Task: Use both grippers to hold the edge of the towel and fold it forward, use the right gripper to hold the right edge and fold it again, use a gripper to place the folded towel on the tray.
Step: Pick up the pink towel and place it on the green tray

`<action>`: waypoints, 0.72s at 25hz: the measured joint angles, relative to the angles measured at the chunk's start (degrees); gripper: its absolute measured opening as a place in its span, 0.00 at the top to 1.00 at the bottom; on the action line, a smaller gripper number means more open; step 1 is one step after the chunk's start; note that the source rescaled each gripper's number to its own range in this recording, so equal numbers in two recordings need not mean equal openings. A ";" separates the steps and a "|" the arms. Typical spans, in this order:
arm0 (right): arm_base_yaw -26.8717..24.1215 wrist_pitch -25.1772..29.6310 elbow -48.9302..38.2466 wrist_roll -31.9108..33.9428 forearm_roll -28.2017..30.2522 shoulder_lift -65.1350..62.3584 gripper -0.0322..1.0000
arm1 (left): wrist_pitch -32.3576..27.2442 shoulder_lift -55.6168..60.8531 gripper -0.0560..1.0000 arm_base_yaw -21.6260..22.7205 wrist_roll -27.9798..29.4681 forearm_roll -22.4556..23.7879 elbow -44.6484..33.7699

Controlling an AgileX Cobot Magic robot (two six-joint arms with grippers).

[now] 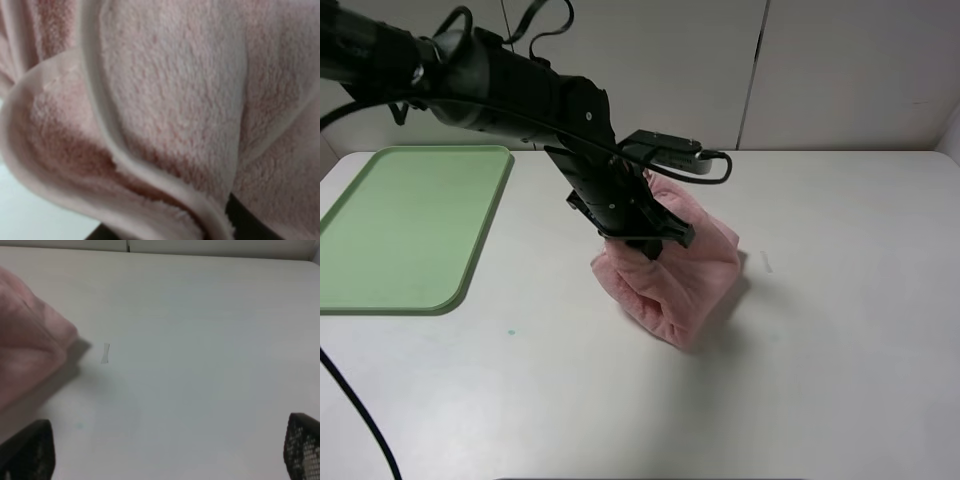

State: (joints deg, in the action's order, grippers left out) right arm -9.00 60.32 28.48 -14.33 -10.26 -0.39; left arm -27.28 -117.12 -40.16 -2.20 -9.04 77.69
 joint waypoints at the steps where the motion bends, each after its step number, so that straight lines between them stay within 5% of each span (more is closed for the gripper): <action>1: 0.00 0.00 0.00 0.00 0.00 0.00 0.00 | -0.46 0.52 0.73 0.81 0.00 0.39 0.00; 18: 0.00 0.00 0.00 0.00 0.00 0.00 0.00 | -7.22 5.54 0.74 17.21 0.00 9.90 -0.06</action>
State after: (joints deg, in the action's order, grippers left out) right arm -9.00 60.32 28.48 -14.33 -10.26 -0.39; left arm -34.50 -111.59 -22.95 -2.20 0.86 77.63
